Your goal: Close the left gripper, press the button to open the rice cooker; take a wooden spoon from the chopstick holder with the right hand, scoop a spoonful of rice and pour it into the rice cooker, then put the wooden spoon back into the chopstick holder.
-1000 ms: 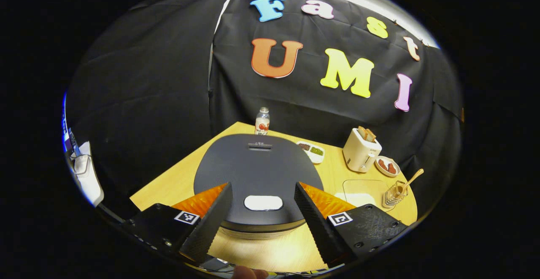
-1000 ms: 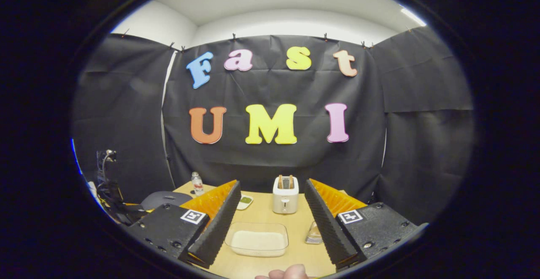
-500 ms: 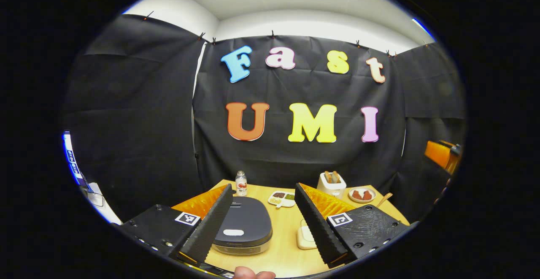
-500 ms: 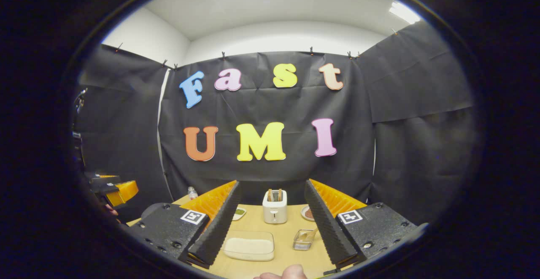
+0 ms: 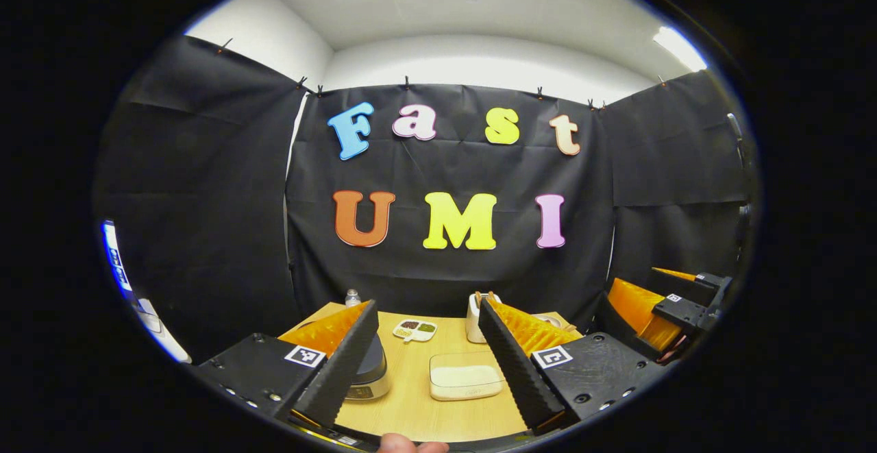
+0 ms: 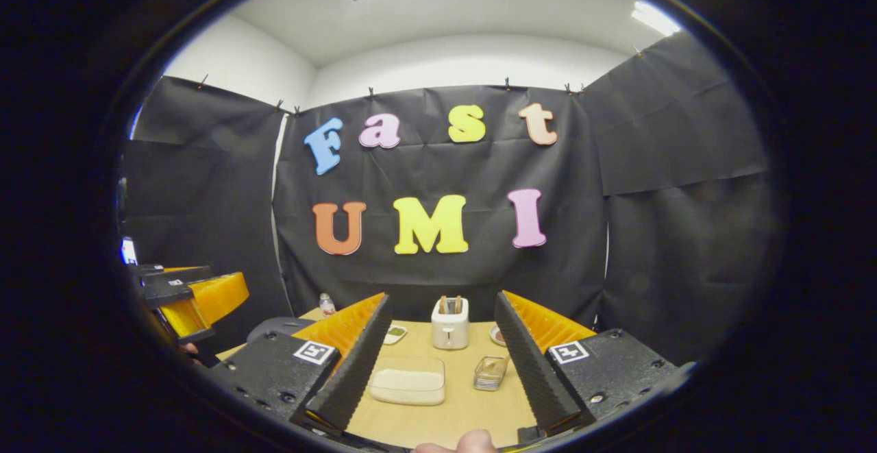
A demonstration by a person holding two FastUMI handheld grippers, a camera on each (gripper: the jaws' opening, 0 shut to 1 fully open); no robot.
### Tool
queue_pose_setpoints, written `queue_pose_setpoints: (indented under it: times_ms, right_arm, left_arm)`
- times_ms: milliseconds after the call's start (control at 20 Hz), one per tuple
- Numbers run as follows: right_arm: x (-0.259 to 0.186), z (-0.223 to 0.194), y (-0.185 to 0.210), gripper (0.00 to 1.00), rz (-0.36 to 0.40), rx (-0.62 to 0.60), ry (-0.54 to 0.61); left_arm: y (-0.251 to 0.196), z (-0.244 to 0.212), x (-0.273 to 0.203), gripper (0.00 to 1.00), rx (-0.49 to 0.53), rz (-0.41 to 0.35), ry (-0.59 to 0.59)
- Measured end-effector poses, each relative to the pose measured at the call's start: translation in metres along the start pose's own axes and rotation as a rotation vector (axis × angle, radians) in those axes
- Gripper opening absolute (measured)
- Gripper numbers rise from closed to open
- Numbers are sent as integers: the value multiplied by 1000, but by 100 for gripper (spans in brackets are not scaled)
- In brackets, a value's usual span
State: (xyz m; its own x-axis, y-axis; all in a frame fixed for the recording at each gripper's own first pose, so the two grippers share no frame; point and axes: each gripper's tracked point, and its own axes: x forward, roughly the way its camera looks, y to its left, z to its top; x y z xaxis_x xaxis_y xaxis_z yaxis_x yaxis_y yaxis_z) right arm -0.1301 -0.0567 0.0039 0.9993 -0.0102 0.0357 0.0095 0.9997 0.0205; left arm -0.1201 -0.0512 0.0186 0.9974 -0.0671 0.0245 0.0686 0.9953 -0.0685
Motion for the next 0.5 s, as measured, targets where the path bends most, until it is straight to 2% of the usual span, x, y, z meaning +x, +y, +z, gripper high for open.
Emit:
queue_pose_setpoints:
  times_ms: [100,500]
  right_arm:
    - [-8,0,4,95,-6,-5,-8]
    - [-13,-7,26,96,-6,-17,3]
  left_arm:
    - [4,0,-6,94,5,-1,-5]
    - [24,2,-10,94,37,-2,-10]
